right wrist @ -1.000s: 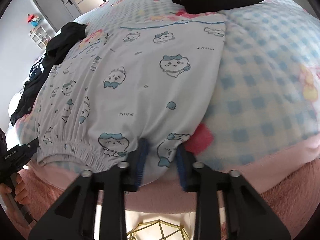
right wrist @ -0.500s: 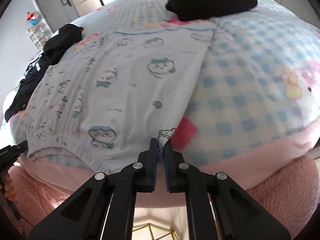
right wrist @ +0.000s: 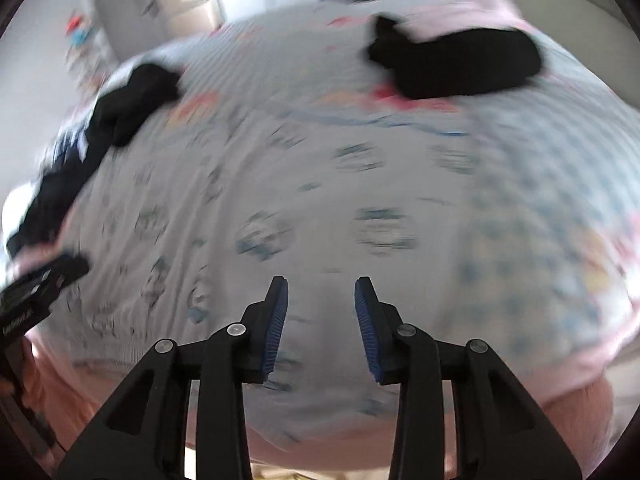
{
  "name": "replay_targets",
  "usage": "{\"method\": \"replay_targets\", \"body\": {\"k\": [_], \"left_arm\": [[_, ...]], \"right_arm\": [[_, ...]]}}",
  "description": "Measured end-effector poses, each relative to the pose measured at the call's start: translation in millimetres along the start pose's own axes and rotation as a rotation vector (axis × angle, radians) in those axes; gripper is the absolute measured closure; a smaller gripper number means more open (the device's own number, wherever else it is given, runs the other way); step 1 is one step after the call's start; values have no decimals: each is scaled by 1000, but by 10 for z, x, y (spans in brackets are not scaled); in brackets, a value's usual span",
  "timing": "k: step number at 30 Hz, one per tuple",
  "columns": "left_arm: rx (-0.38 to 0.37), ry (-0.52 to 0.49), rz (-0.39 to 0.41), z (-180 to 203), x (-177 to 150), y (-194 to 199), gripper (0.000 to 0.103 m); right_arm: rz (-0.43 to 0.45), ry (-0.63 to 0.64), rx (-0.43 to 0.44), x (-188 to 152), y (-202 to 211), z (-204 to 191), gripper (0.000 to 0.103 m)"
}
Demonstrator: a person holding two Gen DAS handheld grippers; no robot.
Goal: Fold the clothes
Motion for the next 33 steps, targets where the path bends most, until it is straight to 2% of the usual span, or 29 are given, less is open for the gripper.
{"method": "replay_targets", "body": {"k": [3, 5, 8, 11, 14, 16, 18, 20, 22, 24, 27, 29, 31, 33], "left_arm": [[28, -20, -84, -41, -133, -181, 46], [21, -12, -87, -102, -199, -162, 46], [11, 2, -89, -190, -289, -129, 46], [-3, 22, -58, -222, -267, -31, 46], [-26, 47, 20, -179, -108, 72, 46], [-41, 55, 42, -119, -14, 62, 46], [-35, 44, 29, -56, 7, -7, 46], [-17, 47, -10, -59, -55, -99, 46], [-9, 69, -52, -117, -166, -149, 46], [-30, 89, -62, -198, -272, -106, 46], [0, 97, -52, -355, -356, 34, 46], [12, 129, -23, -426, -330, 124, 46], [-8, 139, 11, -383, -238, 162, 47], [-7, 100, 19, -264, -146, 133, 47]], "right_arm": [[-55, 119, -41, -191, -283, -207, 66], [-56, 164, -83, -268, -373, -201, 66], [-57, 94, -65, -264, -335, -58, 65], [-52, 41, -58, -242, -253, 54, 65], [-15, 37, -39, -140, -131, -44, 63], [7, 54, -20, -87, -96, -183, 62], [15, 72, -4, -47, -111, -326, 61], [-26, 95, -17, -93, -262, -419, 61], [-49, 92, -48, -146, -348, -365, 61], [-51, 90, -83, -194, -383, -260, 61], [-31, 82, -111, -211, -301, -70, 61], [-21, 37, -80, -163, -211, -15, 61], [-4, 7, -52, -87, -123, -48, 59], [13, 30, -14, -48, -82, -209, 58]]}}
Point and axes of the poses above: each gripper's, at about its wrist camera, not at the fingertips, and y roughly against the way its jaws point, z to its right, x to its top, the point moved 8 cm from there along -y, roughly the way its jaws point, and after that the axes turned 14 degrees about -y, right-handed, at the moved point
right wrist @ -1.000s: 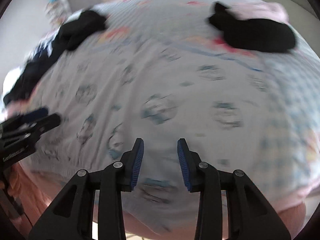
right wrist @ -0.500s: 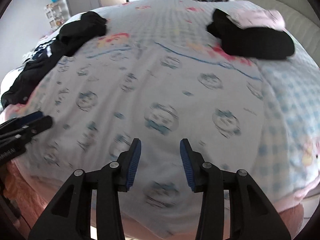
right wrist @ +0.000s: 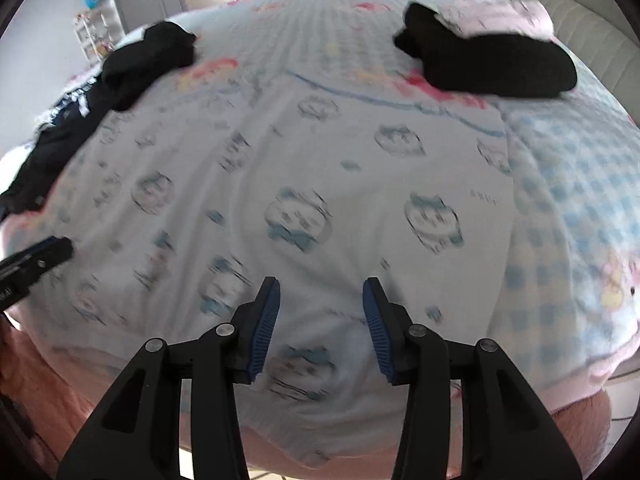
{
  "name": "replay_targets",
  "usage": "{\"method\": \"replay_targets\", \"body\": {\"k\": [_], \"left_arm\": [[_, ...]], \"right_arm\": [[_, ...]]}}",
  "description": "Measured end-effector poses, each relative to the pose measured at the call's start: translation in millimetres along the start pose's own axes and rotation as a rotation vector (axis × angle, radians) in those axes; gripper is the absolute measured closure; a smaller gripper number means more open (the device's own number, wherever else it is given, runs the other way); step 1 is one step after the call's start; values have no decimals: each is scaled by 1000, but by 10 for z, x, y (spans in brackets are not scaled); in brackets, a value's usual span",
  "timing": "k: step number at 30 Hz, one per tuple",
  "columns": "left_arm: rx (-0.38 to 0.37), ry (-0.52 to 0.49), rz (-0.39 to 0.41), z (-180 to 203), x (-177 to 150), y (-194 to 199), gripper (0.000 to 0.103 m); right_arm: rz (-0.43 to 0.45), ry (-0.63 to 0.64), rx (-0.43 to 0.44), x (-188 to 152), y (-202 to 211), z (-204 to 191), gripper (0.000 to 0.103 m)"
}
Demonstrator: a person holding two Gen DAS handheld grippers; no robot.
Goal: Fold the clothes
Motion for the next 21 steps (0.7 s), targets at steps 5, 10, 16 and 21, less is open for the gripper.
{"method": "replay_targets", "body": {"k": [5, 10, 16, 21], "left_arm": [[20, -106, -98, 237, 40, -323, 47], [33, -56, -119, -48, -54, -229, 46], [6, -29, -22, -46, 189, -91, 46], [70, -63, -118, 11, 141, -408, 46]], "right_arm": [[-74, 93, -24, -64, -304, -282, 56], [-102, 15, 4, -78, -261, 51, 55], [-35, -24, 46, 225, -52, 106, 53], [-73, 2, 67, 312, -306, -95, 52]]}}
Point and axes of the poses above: each gripper's, at about its wrist camera, not at the fingertips, and y roughly against the way its jaws point, z to its right, x to its top, the point moved 8 cm from there along -y, roughly the way its jaws point, and after that the axes turned 14 degrees about -y, right-handed, at the moved point
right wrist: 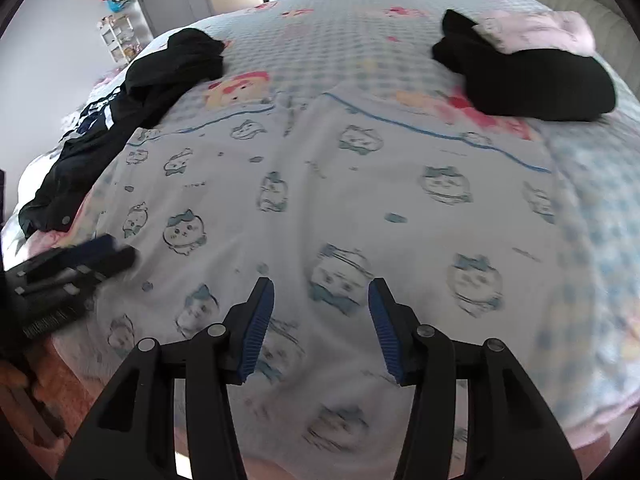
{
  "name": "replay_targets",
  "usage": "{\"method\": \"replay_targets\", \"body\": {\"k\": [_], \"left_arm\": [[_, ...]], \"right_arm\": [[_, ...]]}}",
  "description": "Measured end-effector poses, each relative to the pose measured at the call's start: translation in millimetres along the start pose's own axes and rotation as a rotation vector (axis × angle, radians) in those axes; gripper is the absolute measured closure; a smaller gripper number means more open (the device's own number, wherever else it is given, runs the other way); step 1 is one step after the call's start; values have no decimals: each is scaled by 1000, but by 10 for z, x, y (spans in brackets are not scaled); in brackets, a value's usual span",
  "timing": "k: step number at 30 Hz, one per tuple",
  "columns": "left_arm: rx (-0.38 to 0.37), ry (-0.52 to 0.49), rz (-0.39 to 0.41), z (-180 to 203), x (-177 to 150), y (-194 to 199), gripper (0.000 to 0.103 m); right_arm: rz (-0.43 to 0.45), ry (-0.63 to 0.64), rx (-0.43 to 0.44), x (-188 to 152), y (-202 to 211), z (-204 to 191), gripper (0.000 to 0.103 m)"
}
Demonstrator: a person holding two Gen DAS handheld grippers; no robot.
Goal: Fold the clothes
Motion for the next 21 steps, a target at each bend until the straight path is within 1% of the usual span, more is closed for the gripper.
{"method": "replay_targets", "body": {"k": [1, 2, 4, 5, 6, 8, 9, 10, 12, 13, 15, 17, 19, 20, 21], "left_arm": [[34, 10, -28, -78, -70, -36, 45], [28, 32, -25, -158, -130, -10, 46], [26, 72, -19, -324, -248, 45, 47], [62, 79, -25, -426, -305, 90, 47], [75, 98, -28, -513, -346, 131, 47], [96, 136, -29, -664, -415, 223, 47], [81, 154, 0, -647, -385, 307, 48], [64, 161, 29, -606, -347, 385, 50], [6, 98, 85, -326, -220, 497, 49], [-41, 60, 106, -125, -153, 526, 49], [-107, -6, 125, 248, -55, 526, 49], [-119, -54, 111, 491, -30, 444, 49], [-147, -66, 93, 641, -59, 369, 49], [-150, -70, 88, 695, -92, 369, 49], [-136, -83, 78, 717, -150, 349, 49]], "right_arm": [[-19, -11, -29, -47, -50, 71, 52], [-39, -22, -57, -94, -98, 142, 52], [-40, -69, -14, -153, -31, 298, 52], [-31, -87, 1, -166, 36, 382, 52], [-21, -106, 15, -179, 103, 466, 52], [1, -123, 7, -167, 196, 567, 52], [16, -132, -3, -151, 248, 605, 52], [30, -142, -14, -134, 300, 642, 52], [36, -142, -1, -122, 350, 576, 51], [28, -130, 9, -138, 338, 507, 51], [2, -86, 21, -204, 275, 347, 51], [-15, -39, 7, -307, 190, 206, 51], [-20, -46, 8, -401, 161, 157, 51], [-20, -55, 17, -443, 175, 163, 51], [-18, -59, 18, -485, 190, 182, 51]]}}
Point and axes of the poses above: each gripper's, at about its wrist camera, not at the fingertips, and y roughly against the way its jaws point, z to its right, x to its top, the point moved 8 cm from there along -y, roughly the way its jaws point, and after that the axes turned 14 degrees about -y, right-handed, at the moved point
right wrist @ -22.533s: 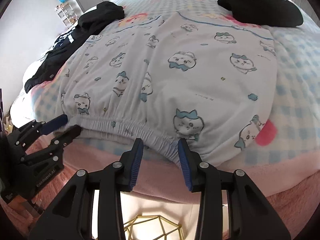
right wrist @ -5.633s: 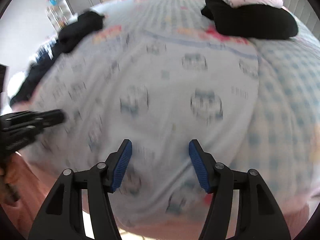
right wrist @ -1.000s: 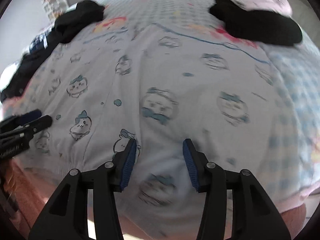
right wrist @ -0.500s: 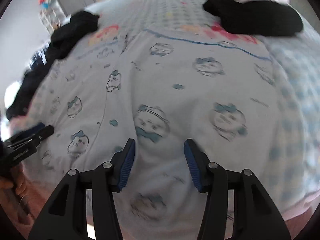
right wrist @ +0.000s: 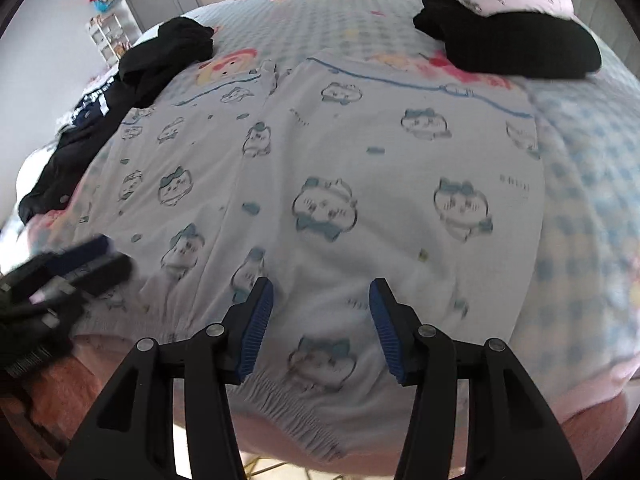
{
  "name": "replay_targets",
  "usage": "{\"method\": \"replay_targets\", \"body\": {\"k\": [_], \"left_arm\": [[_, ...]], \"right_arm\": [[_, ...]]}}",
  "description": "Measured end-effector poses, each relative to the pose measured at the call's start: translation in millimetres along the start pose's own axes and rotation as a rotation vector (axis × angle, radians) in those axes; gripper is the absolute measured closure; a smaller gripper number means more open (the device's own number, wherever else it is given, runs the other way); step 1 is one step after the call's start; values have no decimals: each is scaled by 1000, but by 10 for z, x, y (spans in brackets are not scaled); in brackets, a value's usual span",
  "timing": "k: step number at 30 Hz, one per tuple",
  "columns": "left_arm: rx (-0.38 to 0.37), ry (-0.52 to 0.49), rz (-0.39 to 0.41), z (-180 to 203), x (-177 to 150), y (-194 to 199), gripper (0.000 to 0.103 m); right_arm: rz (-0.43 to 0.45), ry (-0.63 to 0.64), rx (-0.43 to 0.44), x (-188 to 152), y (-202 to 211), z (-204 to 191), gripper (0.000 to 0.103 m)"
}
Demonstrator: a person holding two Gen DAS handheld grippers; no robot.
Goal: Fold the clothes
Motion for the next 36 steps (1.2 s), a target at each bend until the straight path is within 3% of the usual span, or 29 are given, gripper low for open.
{"method": "replay_targets", "body": {"k": [4, 8, 11, 15, 24, 27, 32, 33, 34, 36], "left_arm": [[82, 11, -41, -71, -190, -22, 49], [55, 118, 18, -216, -351, 225, 50], [32, 56, 40, -62, -425, 326, 53], [47, -24, 23, 116, -470, 294, 66], [93, -125, -69, 193, -512, 86, 66], [104, -139, -77, 180, -564, 41, 66], [154, -164, -49, 182, -436, 3, 67], [159, -172, -40, 190, -417, 12, 69], [157, -172, -30, 189, -415, 28, 82], [154, -172, -9, 187, -410, 60, 96]], "right_arm": [[19, 14, -44, -106, 62, 143, 51], [29, -29, -32, -181, 199, 207, 51], [23, 10, 26, -316, 303, 44, 51], [-2, 103, 94, -551, 334, -279, 51], [-38, 186, 42, -600, 93, -340, 51], [-28, 223, 33, -613, 90, -357, 51], [-14, 166, 26, -514, 72, -301, 53], [-6, 155, 31, -501, 91, -297, 53], [1, 153, 34, -497, 107, -299, 53], [7, 151, 41, -499, 118, -301, 53]]}}
Point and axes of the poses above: each gripper's, at about its wrist camera, not at the fingertips, and y roughly against the way its jaws point, z to its right, x to its top, the point moved 8 cm from there along -y, roughly the way its jaws point, and after that the axes turned 14 degrees about -y, right-handed, at the moved point
